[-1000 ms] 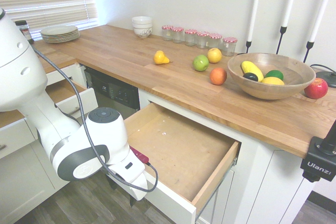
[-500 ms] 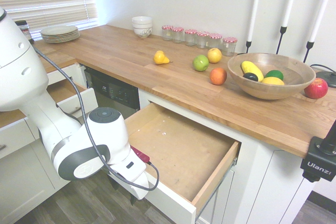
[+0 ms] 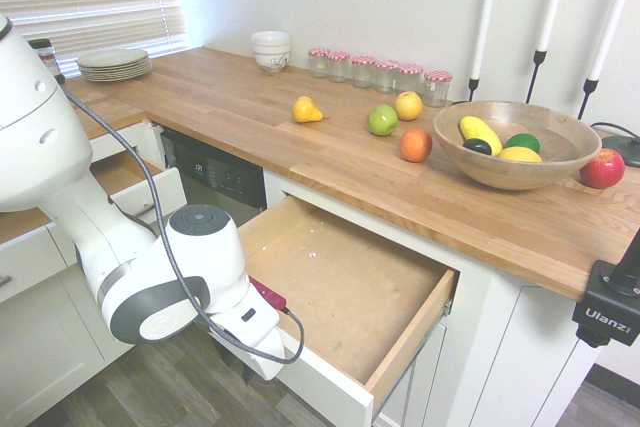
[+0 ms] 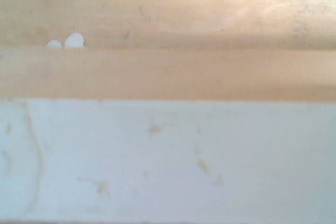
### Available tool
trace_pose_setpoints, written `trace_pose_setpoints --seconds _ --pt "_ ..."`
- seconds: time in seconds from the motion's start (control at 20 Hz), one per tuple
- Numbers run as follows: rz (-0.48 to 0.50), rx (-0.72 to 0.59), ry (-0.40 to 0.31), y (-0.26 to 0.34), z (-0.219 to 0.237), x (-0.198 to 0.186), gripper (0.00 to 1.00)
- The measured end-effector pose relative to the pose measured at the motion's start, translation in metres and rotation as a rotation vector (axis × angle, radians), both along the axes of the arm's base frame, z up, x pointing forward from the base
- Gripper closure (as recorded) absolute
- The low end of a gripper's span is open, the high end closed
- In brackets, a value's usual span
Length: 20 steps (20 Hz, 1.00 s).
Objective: Close the drawer
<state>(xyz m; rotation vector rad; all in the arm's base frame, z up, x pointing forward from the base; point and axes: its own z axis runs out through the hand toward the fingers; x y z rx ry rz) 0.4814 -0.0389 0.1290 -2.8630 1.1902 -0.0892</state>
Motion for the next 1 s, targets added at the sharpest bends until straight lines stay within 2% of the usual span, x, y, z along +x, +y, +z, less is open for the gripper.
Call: trace_pose_setpoints --seconds 0.7,1.0 --pt "-0.004 0.002 -0.009 0.001 0.001 0.002 1.0" --pt "-0.002 0.007 -0.028 0.005 0.003 0.02 1.0"
